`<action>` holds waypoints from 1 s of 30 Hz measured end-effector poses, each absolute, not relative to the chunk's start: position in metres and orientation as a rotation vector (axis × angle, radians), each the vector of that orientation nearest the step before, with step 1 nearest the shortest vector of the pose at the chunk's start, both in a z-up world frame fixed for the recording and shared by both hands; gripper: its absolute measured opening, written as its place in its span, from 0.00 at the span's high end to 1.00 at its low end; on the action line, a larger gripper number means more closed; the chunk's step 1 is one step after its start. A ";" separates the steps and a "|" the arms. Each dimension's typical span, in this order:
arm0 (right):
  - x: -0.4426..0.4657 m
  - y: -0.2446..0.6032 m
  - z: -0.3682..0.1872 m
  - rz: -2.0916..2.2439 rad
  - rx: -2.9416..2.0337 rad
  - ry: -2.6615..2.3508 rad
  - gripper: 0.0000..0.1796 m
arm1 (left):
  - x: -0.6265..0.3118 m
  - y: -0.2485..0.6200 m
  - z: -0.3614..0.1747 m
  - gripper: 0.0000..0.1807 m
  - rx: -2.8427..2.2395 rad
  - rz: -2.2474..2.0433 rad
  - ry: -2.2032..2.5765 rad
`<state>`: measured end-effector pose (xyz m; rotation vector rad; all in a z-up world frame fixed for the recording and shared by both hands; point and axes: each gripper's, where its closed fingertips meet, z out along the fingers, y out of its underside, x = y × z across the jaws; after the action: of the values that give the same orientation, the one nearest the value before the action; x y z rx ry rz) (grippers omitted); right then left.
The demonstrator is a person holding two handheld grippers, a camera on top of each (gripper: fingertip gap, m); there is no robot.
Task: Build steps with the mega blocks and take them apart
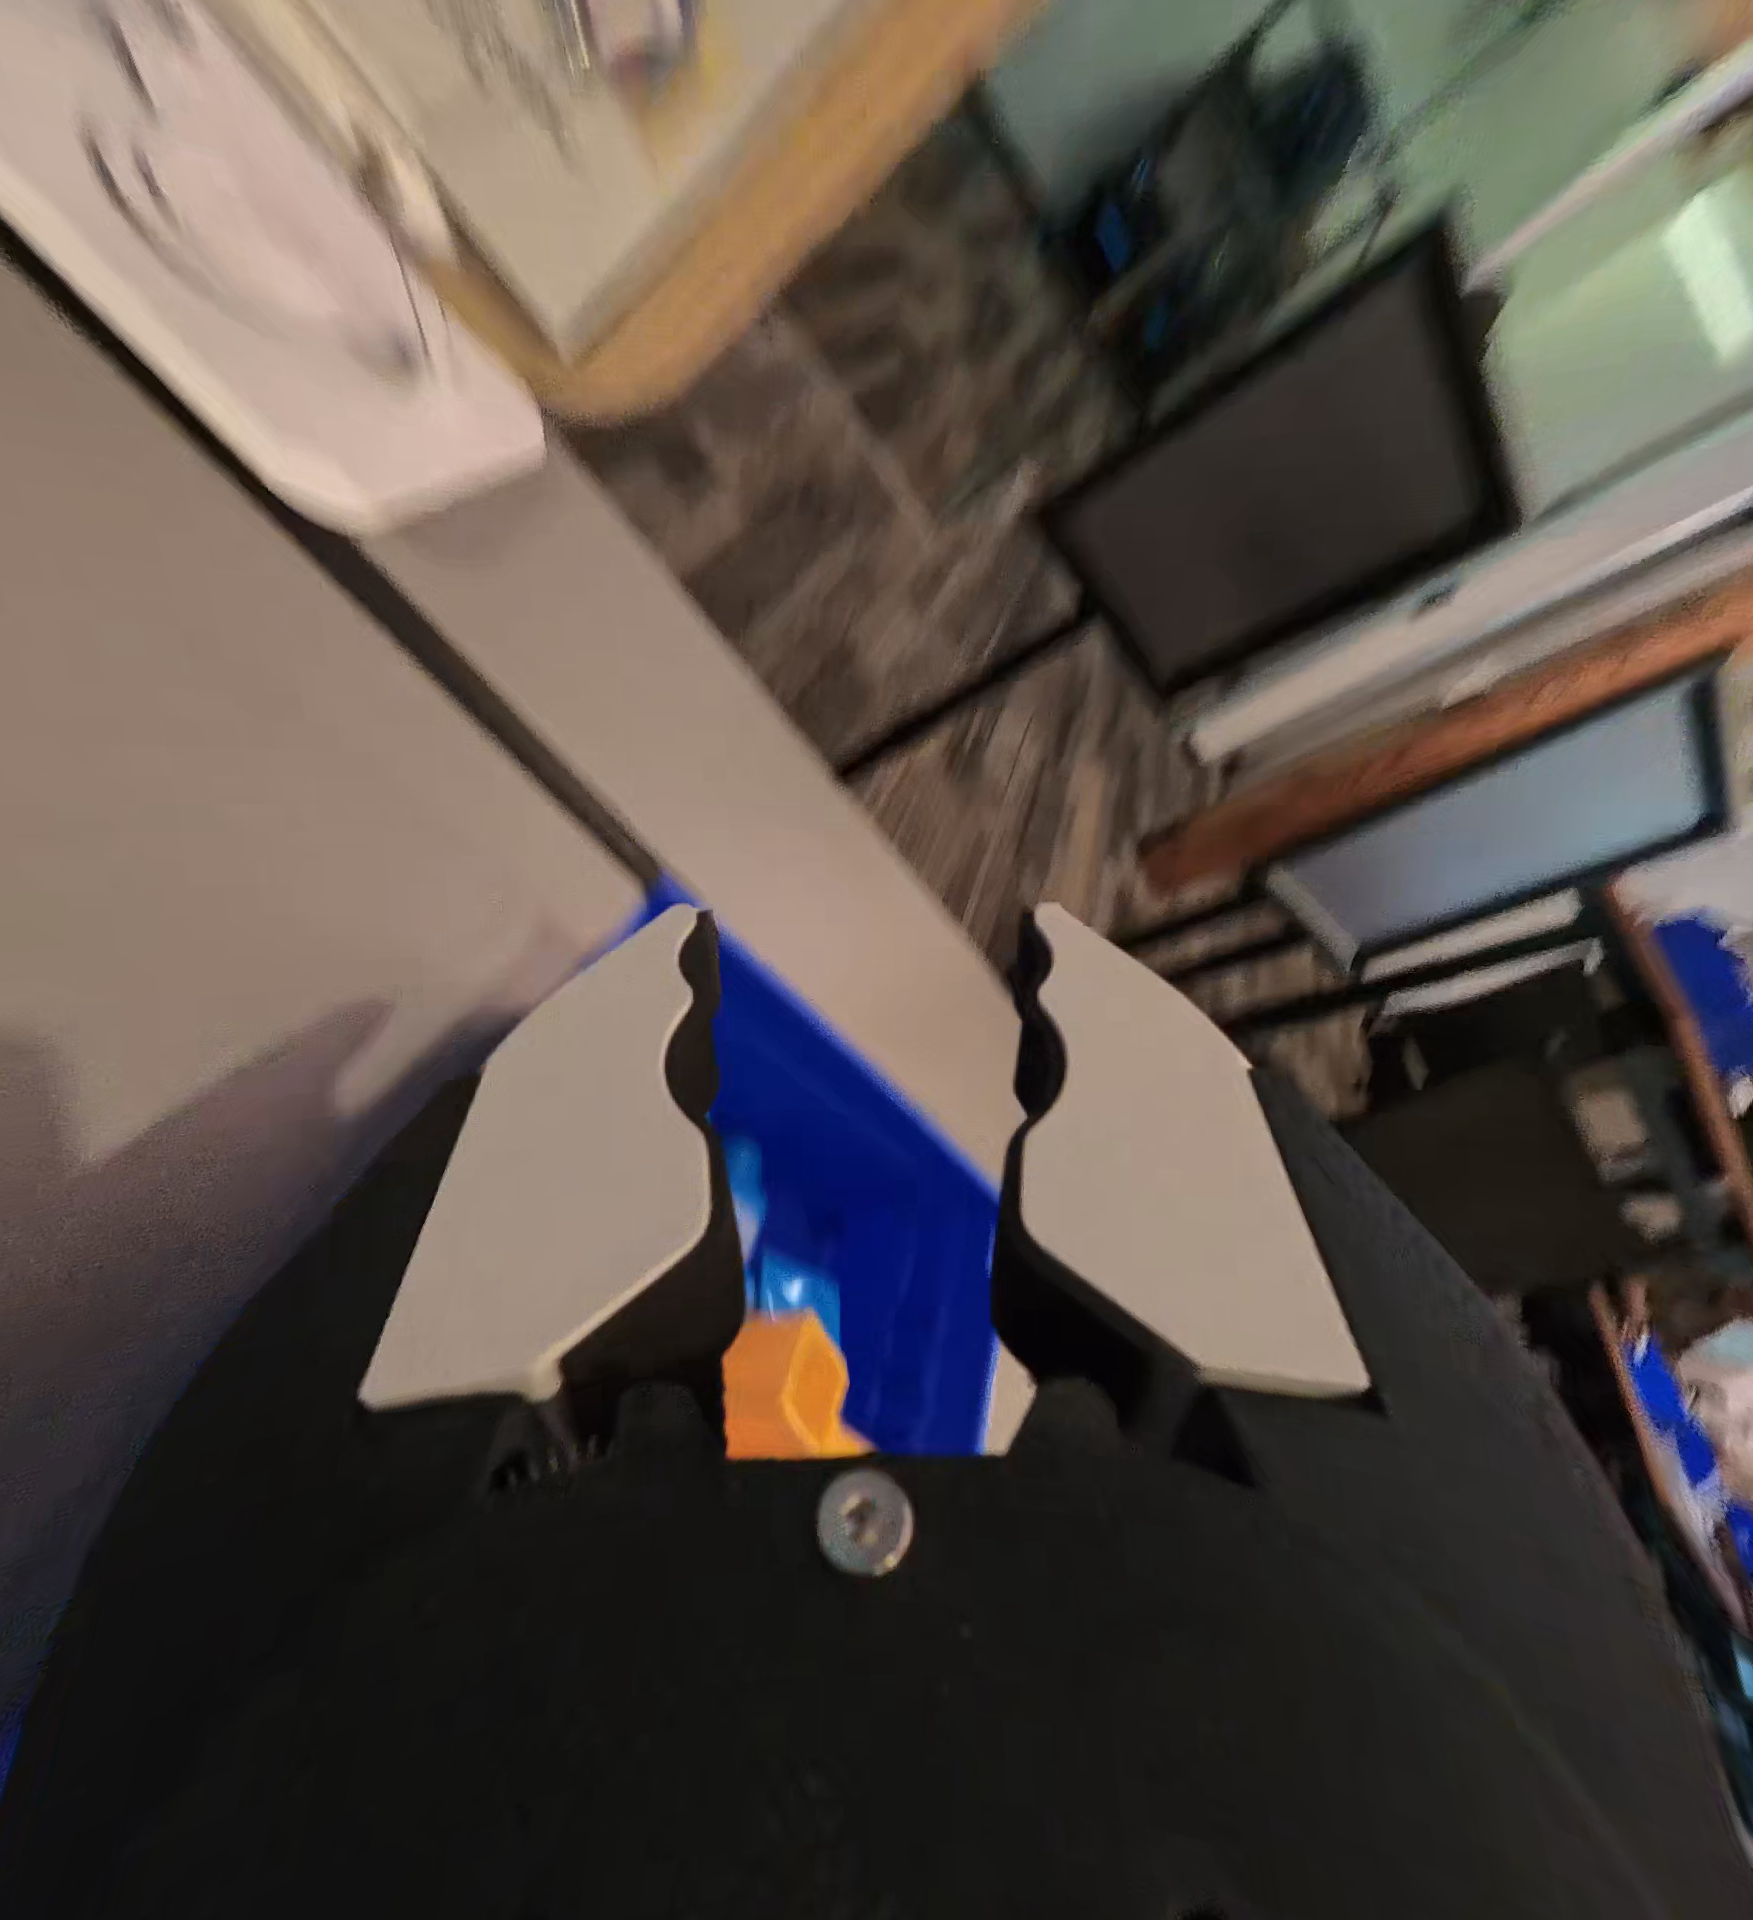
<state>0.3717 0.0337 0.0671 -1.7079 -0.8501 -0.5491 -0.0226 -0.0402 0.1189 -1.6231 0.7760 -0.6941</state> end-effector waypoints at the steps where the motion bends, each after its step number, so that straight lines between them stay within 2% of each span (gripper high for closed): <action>1: 0.339 0.027 0.077 -0.486 -1.599 -0.894 0.69 | 0.001 -0.050 0.123 0.80 -1.571 -0.765 0.824; 2: 0.301 0.016 0.084 -0.391 -1.480 -0.956 0.68 | 0.022 -0.058 0.124 0.80 -1.536 -0.843 0.854; 4: 0.222 -0.023 0.089 -0.151 -1.229 -1.099 0.61 | 0.055 -0.071 0.124 0.80 -1.497 -1.013 0.868; 6: 0.163 -0.067 0.083 0.012 -1.021 -1.216 0.61 | 0.076 -0.079 0.123 0.80 -1.464 -1.173 0.853; 10: 0.127 -0.090 0.081 0.095 -0.906 -1.138 0.61 | 0.106 -0.091 0.111 0.80 -1.458 -1.342 0.882; 11: 0.125 -0.090 0.080 0.120 -0.905 -1.113 0.62 | 0.111 -0.095 0.111 0.80 -1.451 -1.385 0.890; 12: 0.126 -0.091 0.079 0.132 -0.898 -1.105 0.73 | 0.114 -0.098 0.112 0.80 -1.432 -1.425 0.889; 13: 0.127 -0.092 0.080 0.143 -0.884 -1.102 0.78 | 0.114 -0.099 0.113 0.80 -1.406 -1.440 0.897; 14: 0.129 -0.093 0.082 0.181 -0.890 -1.108 0.78 | 0.114 -0.099 0.115 0.79 -1.382 -1.438 0.910; 15: 0.130 -0.094 0.082 0.262 -0.931 -1.123 0.79 | 0.112 -0.097 0.118 0.77 -1.343 -1.415 0.908; 17: 0.130 -0.097 0.086 0.538 -1.048 -1.125 0.79 | 0.104 -0.089 0.123 0.62 -1.280 -1.303 0.883; 21: 0.133 -0.108 0.091 1.096 -1.210 -1.125 0.79 | 0.106 -0.091 0.102 0.55 -1.327 -1.163 1.047; 24: 0.131 -0.115 0.077 1.232 -1.282 -1.223 0.79 | 0.114 -0.104 0.098 0.60 -1.306 -1.247 1.110; 27: 0.127 -0.117 0.065 1.223 -1.334 -1.288 0.79 | 0.123 -0.114 0.082 0.76 -1.333 -1.249 1.232; 30: 0.127 -0.116 0.057 1.228 -1.372 -1.318 0.79 | 0.128 -0.115 0.071 0.80 -1.353 -1.169 1.298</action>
<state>0.1273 -0.1155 0.0566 -1.3720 -1.3182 1.2281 0.1283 -0.1145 0.0714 -1.3534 1.2982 -1.1688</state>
